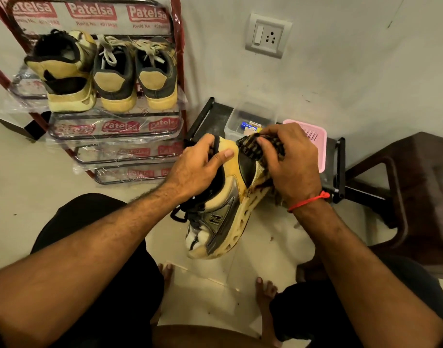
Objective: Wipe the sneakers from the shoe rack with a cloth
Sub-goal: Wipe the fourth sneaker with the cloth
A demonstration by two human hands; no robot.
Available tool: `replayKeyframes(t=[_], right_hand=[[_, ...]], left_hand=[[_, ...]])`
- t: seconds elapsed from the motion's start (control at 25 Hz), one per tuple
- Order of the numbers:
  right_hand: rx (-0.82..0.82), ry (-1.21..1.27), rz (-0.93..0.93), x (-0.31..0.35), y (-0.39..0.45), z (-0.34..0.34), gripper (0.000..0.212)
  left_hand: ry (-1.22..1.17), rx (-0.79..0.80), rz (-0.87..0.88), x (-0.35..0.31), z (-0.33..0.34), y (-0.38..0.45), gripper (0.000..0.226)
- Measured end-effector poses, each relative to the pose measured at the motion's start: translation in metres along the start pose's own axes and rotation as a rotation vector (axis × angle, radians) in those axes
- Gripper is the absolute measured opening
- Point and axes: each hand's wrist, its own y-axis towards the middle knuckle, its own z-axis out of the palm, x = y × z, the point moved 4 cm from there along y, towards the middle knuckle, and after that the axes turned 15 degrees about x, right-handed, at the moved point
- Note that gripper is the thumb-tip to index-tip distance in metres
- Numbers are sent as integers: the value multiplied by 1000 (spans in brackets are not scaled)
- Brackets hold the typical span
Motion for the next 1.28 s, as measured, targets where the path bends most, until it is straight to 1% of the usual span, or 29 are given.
replayKeyframes(t=[0.04, 0.12, 0.2, 0.28, 0.32, 0.4, 0.44, 0.48, 0.52, 0.56, 0.64, 0.72, 0.76, 0.8, 0.96, 1.08, 1.12, 1.2, 1.24, 1.28], right_hand=[[18, -26, -8, 0, 0, 3, 15], [81, -54, -38, 8, -4, 18, 17], [126, -22, -131, 22, -11, 33, 18], [232, 55, -245, 38, -24, 45, 17], [342, 77, -309, 45, -33, 52, 14], [684, 6, -411, 59, -55, 74, 11], [838, -46, -411, 62, -66, 84, 13], [917, -66, -377, 62, -71, 88, 16], [915, -25, -320, 59, -68, 86, 18], [864, 64, -263, 55, -60, 80, 19], [707, 214, -190, 48, -40, 59, 28], [568, 146, -192, 43, -25, 41, 40], [537, 65, -209, 42, -22, 37, 43], [548, -19, -223, 42, -20, 36, 44], [737, -283, -227, 39, -23, 43, 45], [776, -343, -251, 42, -25, 44, 36], [795, -310, -244, 41, -24, 43, 30], [835, -121, -171, 28, -20, 38, 18], [826, 9, -112, 19, -17, 32, 17], [779, 120, -62, 8, -13, 25, 17]], left_hand=[[32, -6, -2, -1, 2, 0, 41], [53, -80, -26, 1, -2, 2, 37], [23, -174, -91, 2, -12, 2, 37], [-58, -262, -181, 7, -25, 2, 37], [-95, -309, -224, 9, -32, 1, 37], [-162, -402, -264, 12, -45, -3, 36], [-193, -439, -264, 13, -51, -5, 35], [-208, -458, -262, 13, -55, -5, 35], [-206, -457, -263, 13, -57, -6, 35], [-196, -436, -267, 14, -56, -6, 35], [-175, -361, -272, 17, -47, -3, 35], [-152, -268, -275, 19, -34, 0, 37], [-136, -230, -272, 18, -29, 1, 38], [-122, -203, -267, 17, -26, 2, 38], [-58, -137, -250, 9, -18, 1, 38], [-48, -68, -234, 6, -11, 1, 40], [-81, -45, -226, 6, -10, 1, 42], [-169, 1, -197, 5, -13, 0, 40], [-197, 33, -171, 3, -14, -1, 35], [-201, 80, -126, 0, -14, -1, 31]])
